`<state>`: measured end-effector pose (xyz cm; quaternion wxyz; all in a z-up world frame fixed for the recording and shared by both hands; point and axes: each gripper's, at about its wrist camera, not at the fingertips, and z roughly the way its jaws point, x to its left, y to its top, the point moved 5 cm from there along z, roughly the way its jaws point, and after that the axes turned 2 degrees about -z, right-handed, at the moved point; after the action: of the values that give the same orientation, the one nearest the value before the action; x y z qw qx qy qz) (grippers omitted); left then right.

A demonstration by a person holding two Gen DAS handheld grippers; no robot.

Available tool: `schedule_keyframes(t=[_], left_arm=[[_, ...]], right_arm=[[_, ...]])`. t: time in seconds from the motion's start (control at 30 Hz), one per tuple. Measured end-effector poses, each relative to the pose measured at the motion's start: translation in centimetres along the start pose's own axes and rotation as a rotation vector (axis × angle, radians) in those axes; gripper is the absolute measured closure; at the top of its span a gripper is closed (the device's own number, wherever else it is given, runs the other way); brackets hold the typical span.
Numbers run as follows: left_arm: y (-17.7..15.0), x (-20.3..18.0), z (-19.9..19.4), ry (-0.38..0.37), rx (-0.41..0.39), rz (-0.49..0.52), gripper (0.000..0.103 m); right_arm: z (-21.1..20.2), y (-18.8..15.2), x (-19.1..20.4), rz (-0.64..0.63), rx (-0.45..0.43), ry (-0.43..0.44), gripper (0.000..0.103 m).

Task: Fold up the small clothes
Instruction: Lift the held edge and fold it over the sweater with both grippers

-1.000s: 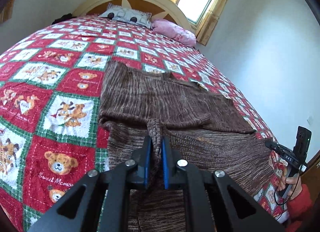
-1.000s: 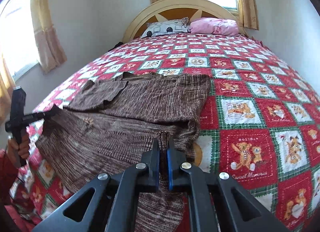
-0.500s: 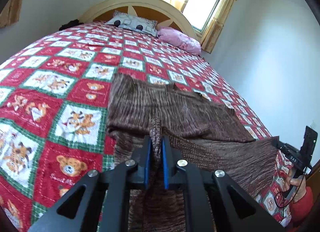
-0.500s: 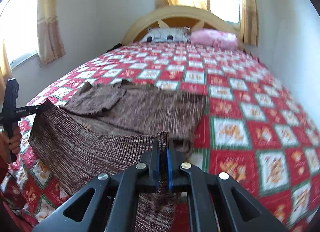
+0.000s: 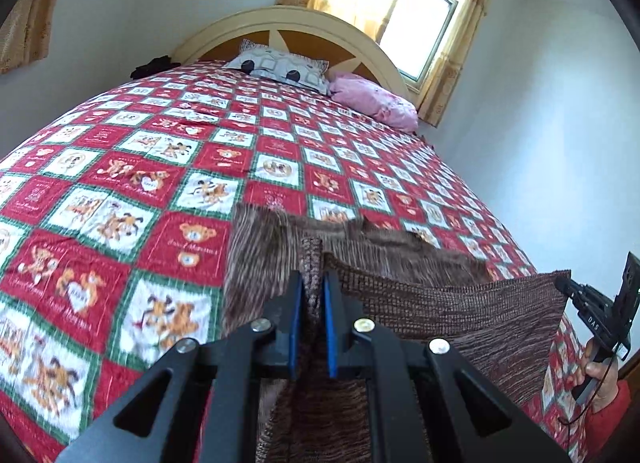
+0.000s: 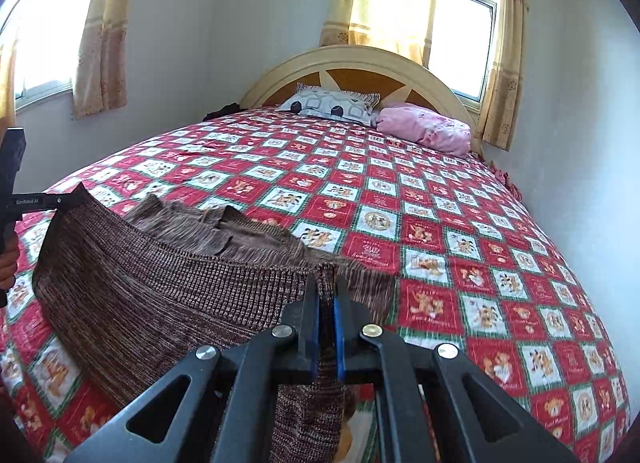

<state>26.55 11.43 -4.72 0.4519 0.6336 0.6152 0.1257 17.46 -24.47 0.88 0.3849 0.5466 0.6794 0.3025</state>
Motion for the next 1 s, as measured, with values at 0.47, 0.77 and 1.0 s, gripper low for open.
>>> schedule_keyframes(t=[0.47,0.77,1.0], left_arm=[[5.1,1.7,6.9,0.045,0.002,-0.059,0.092],[5.9,3.1,11.8,0.105,0.036,-0.087,0.096],[4.6,5.8,14.8,0.188,0.09,-0.138,0.098]], right_arm=[[8.7,4.1,-2.4,-0.032,0.023,-0.044,0.098],[15.0,3.7,-4.0,0.005,0.049,-0.081,0.098],[19.9,0.7,-5.2,0.033,0.157,-0.101,0.099]])
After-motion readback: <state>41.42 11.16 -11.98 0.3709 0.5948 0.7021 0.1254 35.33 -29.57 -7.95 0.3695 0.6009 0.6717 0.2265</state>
